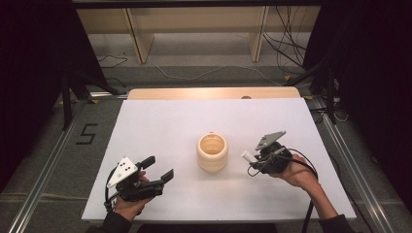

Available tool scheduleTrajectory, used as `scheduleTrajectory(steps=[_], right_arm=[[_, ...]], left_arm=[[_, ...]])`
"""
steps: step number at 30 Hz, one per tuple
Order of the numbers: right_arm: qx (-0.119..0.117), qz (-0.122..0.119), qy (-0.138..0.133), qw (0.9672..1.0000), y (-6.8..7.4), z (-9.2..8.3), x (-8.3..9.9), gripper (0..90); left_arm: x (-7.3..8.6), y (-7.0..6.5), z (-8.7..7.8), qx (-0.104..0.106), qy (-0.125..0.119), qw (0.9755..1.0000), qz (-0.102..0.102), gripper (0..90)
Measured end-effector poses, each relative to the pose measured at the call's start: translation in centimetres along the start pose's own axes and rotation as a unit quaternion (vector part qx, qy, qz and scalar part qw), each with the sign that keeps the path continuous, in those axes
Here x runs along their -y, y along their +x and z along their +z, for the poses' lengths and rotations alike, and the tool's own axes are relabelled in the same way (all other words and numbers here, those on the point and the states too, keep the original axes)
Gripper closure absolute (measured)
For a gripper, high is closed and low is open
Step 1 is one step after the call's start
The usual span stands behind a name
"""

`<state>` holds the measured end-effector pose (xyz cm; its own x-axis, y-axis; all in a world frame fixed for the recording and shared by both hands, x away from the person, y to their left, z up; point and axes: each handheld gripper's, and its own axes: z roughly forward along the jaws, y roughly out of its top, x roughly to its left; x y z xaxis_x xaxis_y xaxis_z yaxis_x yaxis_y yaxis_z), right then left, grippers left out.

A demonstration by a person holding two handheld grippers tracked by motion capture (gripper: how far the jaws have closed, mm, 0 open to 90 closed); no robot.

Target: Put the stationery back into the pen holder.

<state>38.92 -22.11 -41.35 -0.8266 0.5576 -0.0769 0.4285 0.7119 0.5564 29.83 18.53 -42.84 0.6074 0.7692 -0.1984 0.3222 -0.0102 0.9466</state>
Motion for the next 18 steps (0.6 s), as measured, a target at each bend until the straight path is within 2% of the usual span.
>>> scheduleTrajectory(steps=[10,14,18], right_arm=[[0.012,0.025,-0.051,0.9983,-0.2,-0.5,-0.2,69.6],[0.017,0.035,-0.081,0.9960,-0.2,-0.8,-0.4,69.6],[0.018,0.044,-0.121,0.9915,-0.1,-1.1,-0.6,69.6]], left_arm=[[0.0,0.0,0.0,0.000,0.000,1.0000,0.001,15.5],[0.0,0.0,0.0,0.000,0.000,1.0000,0.000,15.5],[0.0,0.0,0.0,0.000,0.000,1.0000,0.000,15.6]])
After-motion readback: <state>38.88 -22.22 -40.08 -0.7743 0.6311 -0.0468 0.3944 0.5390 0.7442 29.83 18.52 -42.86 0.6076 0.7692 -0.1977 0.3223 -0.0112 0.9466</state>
